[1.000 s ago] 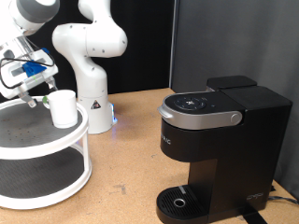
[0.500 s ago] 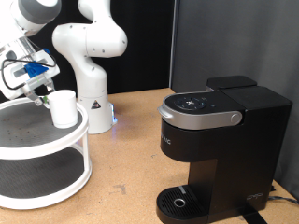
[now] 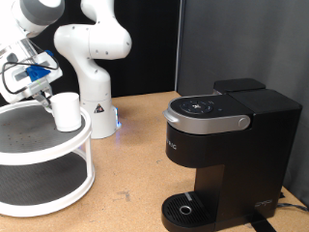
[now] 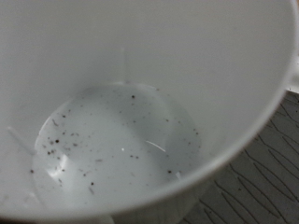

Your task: Make a cup of coffee with the keurig machine

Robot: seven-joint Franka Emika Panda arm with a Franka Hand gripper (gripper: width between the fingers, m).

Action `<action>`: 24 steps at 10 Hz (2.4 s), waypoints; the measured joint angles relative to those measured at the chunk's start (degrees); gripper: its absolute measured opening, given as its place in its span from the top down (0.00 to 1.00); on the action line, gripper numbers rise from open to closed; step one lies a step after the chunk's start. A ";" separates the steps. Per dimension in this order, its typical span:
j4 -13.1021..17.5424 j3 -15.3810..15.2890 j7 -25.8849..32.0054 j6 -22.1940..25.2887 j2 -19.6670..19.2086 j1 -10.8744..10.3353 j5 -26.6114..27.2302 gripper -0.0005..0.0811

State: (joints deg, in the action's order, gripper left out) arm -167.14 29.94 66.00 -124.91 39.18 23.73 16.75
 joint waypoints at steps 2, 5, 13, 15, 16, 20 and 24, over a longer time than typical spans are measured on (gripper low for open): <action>0.17 -0.24 -0.68 0.02 0.00 0.03 0.00 0.91; 2.11 -1.17 -3.57 2.08 0.59 0.08 0.33 0.91; 6.48 -3.55 -7.35 12.27 5.99 -0.29 2.77 0.91; 6.86 -5.63 -9.99 11.24 5.58 -2.33 5.37 0.91; 7.04 -7.91 -12.21 9.68 5.07 -3.34 5.43 0.91; 7.12 -16.28 -20.45 -1.05 0.40 -7.02 9.02 0.91; 8.24 -18.43 -20.44 -9.14 -5.29 -13.72 16.42 0.91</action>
State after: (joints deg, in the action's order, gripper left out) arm -158.89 11.50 45.56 -134.04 33.89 10.01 33.18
